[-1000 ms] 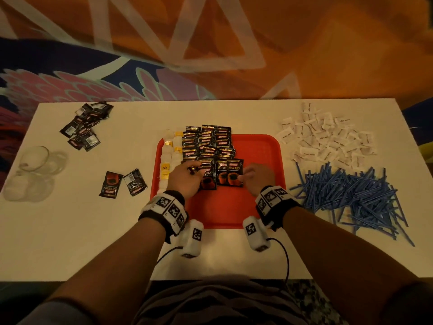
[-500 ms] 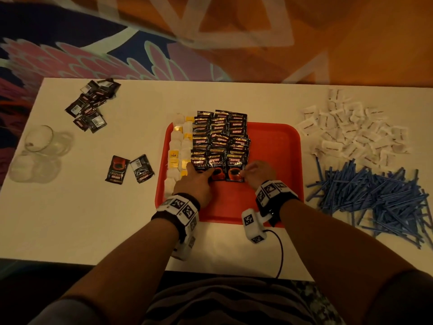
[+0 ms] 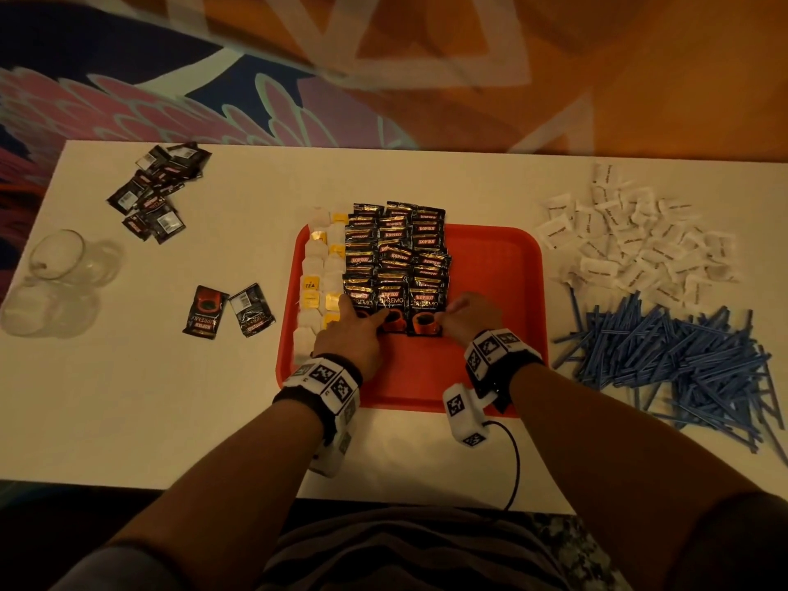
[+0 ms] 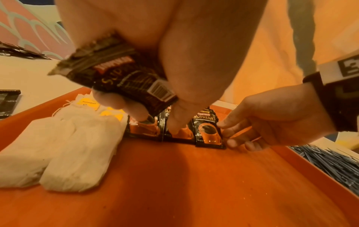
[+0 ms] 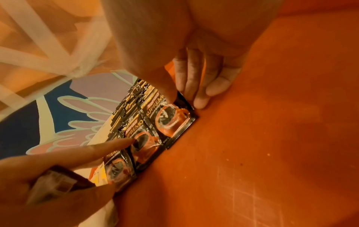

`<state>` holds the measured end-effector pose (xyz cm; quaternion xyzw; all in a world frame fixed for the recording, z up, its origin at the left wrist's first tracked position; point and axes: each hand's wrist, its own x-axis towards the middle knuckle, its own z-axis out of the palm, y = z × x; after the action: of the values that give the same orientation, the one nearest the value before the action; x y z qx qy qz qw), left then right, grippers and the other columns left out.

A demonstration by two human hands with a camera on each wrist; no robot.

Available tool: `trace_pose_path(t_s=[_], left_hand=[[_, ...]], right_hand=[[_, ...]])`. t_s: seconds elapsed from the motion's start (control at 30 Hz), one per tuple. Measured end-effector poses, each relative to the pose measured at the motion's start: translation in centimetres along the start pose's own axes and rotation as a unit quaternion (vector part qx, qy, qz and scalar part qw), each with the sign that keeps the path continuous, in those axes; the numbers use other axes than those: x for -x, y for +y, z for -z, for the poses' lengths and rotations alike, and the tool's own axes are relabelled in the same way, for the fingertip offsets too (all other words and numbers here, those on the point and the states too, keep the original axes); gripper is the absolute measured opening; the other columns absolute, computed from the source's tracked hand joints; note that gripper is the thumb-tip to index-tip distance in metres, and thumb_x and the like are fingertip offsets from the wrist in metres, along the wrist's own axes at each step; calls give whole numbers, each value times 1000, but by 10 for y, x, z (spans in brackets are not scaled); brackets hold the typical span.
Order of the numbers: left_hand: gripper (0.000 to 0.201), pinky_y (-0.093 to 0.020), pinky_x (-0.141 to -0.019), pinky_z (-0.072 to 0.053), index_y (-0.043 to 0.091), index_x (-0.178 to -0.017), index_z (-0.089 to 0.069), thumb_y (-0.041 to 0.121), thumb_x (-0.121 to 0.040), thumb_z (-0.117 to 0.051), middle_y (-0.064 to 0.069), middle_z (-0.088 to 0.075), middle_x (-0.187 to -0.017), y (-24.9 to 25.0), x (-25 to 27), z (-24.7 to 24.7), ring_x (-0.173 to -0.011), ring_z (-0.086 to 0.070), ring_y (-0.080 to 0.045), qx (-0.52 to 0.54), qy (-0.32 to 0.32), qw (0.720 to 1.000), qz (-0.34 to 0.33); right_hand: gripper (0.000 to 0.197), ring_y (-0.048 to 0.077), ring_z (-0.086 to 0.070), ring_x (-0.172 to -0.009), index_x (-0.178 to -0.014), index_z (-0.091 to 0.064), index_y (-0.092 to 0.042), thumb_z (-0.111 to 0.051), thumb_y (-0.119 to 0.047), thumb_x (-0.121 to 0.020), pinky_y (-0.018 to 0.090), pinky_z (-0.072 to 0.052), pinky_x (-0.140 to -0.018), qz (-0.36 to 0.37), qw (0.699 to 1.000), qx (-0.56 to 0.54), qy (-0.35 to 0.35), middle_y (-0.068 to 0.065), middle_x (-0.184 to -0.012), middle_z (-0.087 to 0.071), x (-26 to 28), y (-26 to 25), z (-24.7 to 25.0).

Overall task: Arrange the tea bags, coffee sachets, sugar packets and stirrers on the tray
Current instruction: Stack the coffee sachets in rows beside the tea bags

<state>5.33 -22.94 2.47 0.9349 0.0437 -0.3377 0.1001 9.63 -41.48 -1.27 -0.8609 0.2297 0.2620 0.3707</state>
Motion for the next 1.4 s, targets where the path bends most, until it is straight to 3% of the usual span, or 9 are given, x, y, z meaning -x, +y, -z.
trace_pose_path(t_s=[0.17, 0.23, 0.37, 0.6, 0.73, 0.87, 1.1, 1.23, 1.4], left_hand=[[70, -47, -95, -53, 42, -154, -26, 16, -94, -50, -15, -7, -158, 1, 4, 3, -106, -60, -35, 13, 2, 1000, 3], [70, -45, -93, -53, 41, -155, -26, 15, -94, -50, -14, -9, -157, 0, 7, 4, -105, -60, -35, 22, 7, 1000, 2], [71, -43, -95, -52, 39, -155, -26, 13, -93, -52, -13, -11, -158, -2, 10, 7, -112, -59, -36, 53, 18, 998, -2], [60, -43, -99, -48, 27, -152, -33, 15, -97, -51, -12, -23, -154, -7, 11, 9, -122, -52, -37, 173, 79, 982, -11], [29, -28, -83, -40, 7, -127, -53, 15, -100, -48, -14, -47, -129, -11, 5, 16, -100, -53, -25, 313, 168, 934, 36], [14, -14, -58, -41, 11, -109, -63, 18, -99, -58, -2, -65, -99, -18, 2, 27, -81, -60, -13, 445, 182, 876, 41], [10, -31, -65, -58, 7, -97, -72, 3, -87, -72, -11, -73, -92, -5, 17, 48, -81, -71, -23, 728, 121, 674, 43], [17, -31, -64, -56, 8, -105, -70, 8, -88, -72, -8, -74, -91, 0, 22, 60, -82, -71, -21, 780, 69, 622, 36], [9, -29, -61, -52, 10, -98, -64, 7, -98, -56, -6, -66, -89, 1, 32, 66, -77, -64, -18, 784, 47, 618, 25]], right_hand=[[43, 20, -62, -102, -125, -56, -15, -70, -27, -86, 31, -52, -82, 9, 999, -27, 28, 4, -116, -65, -5, -13, 5], [50, 19, -60, -107, -135, -50, -17, -66, -29, -89, 26, -47, -80, 26, 999, -33, 8, -2, -124, -61, -7, -21, 8], [33, 13, -61, -82, -125, -58, -20, -58, -22, -92, 23, -43, -59, 58, 996, -55, -37, -4, -101, -65, -6, -33, 11], [41, 20, -57, -101, -135, -51, -16, -56, -20, -95, 29, -43, -78, 46, 998, -25, -44, 6, -127, -59, -2, -38, 18], [60, 27, -49, -128, -147, -37, -14, -62, -22, -92, 35, -42, -95, 29, 999, -7, -22, 8, -144, -48, 4, -38, 26], [44, 18, -60, -106, -128, -54, -20, -68, -27, -86, 27, -49, -80, 68, 997, -16, -32, 1, -125, -61, 17, -42, 29], [34, 17, -69, -90, -102, -70, -18, -81, -36, -76, 32, -57, -79, 186, 962, -30, -196, 1, -100, -72, 67, -74, 23], [27, 28, -71, -83, -95, -75, -10, -83, -27, -75, 42, -57, -80, 240, 956, -10, -167, 12, -89, -75, 78, -77, 17], [14, 6, -63, -65, -89, -78, -13, -81, -18, -77, 20, -47, -59, 271, 955, -26, -118, 3, -80, -74, 87, -82, 23]])
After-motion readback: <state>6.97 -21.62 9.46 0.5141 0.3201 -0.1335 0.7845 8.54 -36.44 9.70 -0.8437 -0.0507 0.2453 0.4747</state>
